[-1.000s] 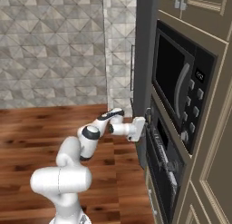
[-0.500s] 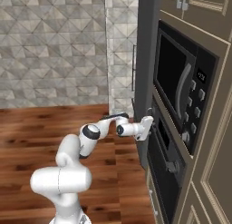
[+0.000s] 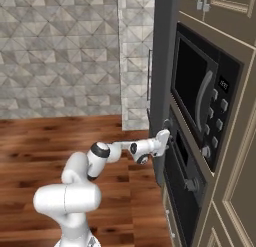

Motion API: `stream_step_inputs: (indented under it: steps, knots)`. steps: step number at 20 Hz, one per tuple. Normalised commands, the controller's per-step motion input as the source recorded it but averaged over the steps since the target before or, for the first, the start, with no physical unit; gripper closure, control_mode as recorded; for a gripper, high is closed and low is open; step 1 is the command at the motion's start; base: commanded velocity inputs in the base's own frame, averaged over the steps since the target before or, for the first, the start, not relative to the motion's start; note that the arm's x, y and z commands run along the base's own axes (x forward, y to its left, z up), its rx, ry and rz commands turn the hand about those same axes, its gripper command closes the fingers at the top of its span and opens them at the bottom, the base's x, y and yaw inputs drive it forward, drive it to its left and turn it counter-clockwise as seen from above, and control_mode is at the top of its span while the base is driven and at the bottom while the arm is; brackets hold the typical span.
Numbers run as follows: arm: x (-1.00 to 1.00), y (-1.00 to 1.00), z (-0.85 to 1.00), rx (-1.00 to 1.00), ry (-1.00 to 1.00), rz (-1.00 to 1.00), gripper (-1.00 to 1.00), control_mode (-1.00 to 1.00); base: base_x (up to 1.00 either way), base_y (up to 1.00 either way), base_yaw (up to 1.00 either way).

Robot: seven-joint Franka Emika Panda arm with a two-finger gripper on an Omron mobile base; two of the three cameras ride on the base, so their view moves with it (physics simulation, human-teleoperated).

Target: Take the baked cake out of the oven and place it on the plate for cooling. Then close the oven door.

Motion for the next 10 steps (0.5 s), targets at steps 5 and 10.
stream_step_inputs:
  steps: [5,10]
  knots:
    - [0.08,-0.02,0.0,0.0,0.01,-0.01,-1.0,-1.0,0.0,0.0,0.0]
    - [0.02,0.0,0.0,0.0,0.0,0.0,-1.0,-1.0,0.0,0.0,0.0]
